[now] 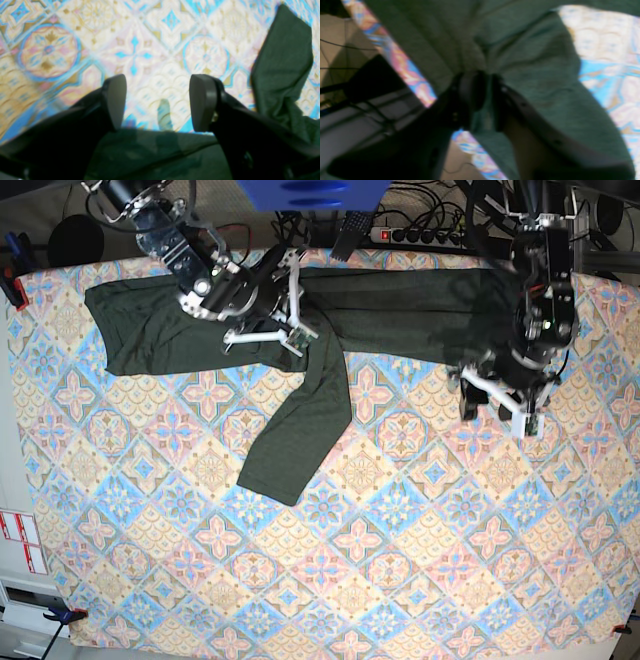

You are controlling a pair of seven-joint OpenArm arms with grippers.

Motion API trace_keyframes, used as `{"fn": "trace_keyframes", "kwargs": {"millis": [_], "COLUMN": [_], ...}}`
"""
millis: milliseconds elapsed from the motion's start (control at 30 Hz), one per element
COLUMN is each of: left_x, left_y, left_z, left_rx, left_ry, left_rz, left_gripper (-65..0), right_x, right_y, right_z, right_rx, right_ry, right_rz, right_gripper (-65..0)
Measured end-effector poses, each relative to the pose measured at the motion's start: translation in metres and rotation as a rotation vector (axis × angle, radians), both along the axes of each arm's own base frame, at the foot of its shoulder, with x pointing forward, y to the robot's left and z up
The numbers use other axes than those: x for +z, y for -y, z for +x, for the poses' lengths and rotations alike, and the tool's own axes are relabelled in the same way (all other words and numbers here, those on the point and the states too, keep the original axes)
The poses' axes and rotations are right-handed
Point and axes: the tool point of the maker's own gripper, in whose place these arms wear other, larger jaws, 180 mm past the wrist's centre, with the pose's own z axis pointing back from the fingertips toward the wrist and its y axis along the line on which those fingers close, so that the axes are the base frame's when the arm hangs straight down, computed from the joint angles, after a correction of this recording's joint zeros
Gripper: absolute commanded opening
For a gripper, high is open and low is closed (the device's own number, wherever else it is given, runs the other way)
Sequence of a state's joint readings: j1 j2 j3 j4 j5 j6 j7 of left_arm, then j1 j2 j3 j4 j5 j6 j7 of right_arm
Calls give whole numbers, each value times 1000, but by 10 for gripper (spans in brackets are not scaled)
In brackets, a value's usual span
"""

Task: Fold the T-shirt properly
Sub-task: 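Grasp the sleeve with the right gripper and fold it onto the shirt, then reach the left gripper down to the sleeve end on the table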

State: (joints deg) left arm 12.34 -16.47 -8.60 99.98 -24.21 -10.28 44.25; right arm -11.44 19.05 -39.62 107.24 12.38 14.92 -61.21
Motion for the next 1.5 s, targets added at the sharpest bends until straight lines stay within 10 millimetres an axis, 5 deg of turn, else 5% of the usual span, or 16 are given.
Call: {"fn": "trace_keyframes", "kwargs": {"millis": [200,733,967,1367,1433,1500], "left_x": [2,-44,-65,-89,-88,-87], "left_y": [42,159,209,235,240,251], "left_z": [37,111,113,108,106,104], "left_rx": [-73,-204,-280,-276,-289,-318], "left_ry": [-17,-165,-223,-263,-259,-254], "left_rz": [-62,-210,-215,-256,-259,-248], "left_gripper": [-252,-253,-255,-259,-290,-387], "right_x": [-3,16,19,31,30,30], "right_y": [2,73,85,99,99,99], "right_z": [-7,58,65,76,75,75], "right_rx": [-4,-260,-303,-350,-349,-350], "right_ry": [-30,92,103,141,139,139], "right_rz": [-4,-57,-57,-57,-58,-58], "right_gripper": [-423,-440,-440,-440,-440,-440]}}
